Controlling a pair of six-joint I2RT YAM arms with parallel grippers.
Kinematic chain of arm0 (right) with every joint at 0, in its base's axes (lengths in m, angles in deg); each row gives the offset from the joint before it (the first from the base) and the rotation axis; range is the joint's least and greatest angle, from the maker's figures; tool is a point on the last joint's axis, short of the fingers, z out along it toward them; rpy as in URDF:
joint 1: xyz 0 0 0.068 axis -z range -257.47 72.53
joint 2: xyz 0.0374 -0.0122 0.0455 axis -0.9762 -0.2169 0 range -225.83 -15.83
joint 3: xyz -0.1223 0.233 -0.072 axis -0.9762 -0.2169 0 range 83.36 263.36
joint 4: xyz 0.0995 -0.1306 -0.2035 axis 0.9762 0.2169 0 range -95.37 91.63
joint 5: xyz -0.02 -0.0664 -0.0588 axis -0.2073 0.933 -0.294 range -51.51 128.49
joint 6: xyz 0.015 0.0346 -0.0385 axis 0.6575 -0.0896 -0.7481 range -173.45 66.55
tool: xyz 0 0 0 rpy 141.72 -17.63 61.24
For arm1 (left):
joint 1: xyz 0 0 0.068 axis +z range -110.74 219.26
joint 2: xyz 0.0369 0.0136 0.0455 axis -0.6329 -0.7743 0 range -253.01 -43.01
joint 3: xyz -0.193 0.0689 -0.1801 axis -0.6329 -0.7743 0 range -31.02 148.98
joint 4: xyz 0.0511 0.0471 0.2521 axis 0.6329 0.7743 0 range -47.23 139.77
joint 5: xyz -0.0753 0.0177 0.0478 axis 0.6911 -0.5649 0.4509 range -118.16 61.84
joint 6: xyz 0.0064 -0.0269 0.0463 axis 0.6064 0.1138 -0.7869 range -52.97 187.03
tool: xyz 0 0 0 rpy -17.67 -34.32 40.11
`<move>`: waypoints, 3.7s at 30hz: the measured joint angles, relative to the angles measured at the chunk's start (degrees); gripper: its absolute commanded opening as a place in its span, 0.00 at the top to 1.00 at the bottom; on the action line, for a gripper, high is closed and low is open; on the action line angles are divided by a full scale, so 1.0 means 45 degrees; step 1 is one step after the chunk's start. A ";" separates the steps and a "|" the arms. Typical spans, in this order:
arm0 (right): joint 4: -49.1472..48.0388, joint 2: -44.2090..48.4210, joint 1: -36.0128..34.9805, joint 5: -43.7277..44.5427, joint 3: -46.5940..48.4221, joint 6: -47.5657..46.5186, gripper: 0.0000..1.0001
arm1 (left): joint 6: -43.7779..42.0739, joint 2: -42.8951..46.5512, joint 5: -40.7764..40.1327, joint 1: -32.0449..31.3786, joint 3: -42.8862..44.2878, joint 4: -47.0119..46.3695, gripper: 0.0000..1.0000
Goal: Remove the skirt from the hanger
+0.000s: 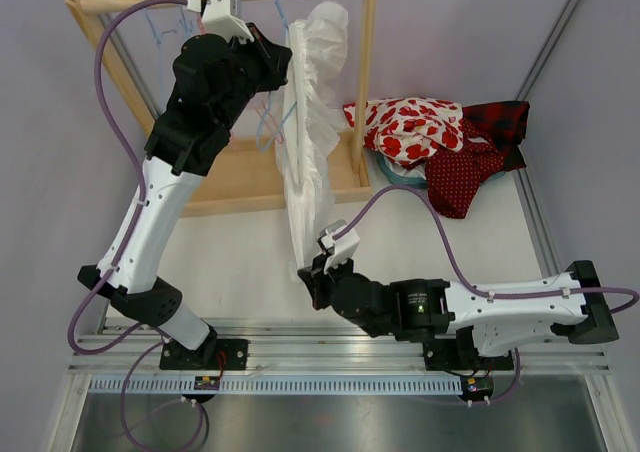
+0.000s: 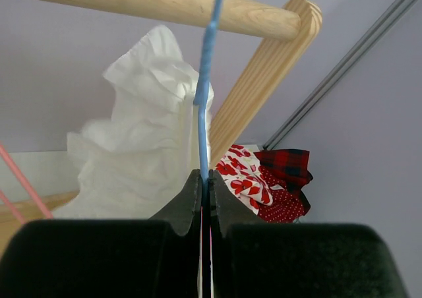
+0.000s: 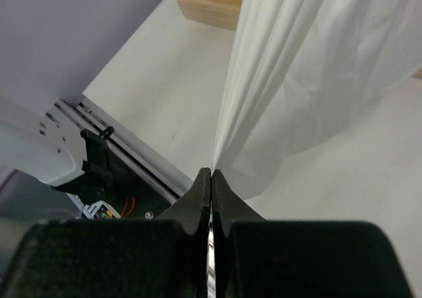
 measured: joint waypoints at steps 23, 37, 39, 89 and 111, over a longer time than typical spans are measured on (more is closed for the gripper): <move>0.1622 -0.2113 0.7101 -0.0767 0.6008 -0.4643 1.00 | -0.0335 0.5814 0.2652 -0.1030 -0.5600 0.3925 1.00; 0.4527 -0.4430 1.5664 -0.4736 1.6096 -0.5877 1.00 | -0.0277 0.8777 0.2283 -0.1030 -0.8179 0.4663 1.00; 0.4512 -0.5289 1.7107 -0.5153 1.7529 -0.5552 1.00 | -0.0316 0.8718 0.2283 -0.1035 -0.8335 0.4556 1.00; -0.1953 0.0112 1.9045 -1.4280 -0.1574 0.0117 0.00 | -0.1637 -0.3512 -0.2220 -0.0384 0.1258 -0.2273 1.00; -0.2463 0.5280 1.8918 -1.4809 -0.2463 0.2084 0.00 | -0.1579 0.5717 -0.0782 -0.0733 -0.7757 -0.0748 0.01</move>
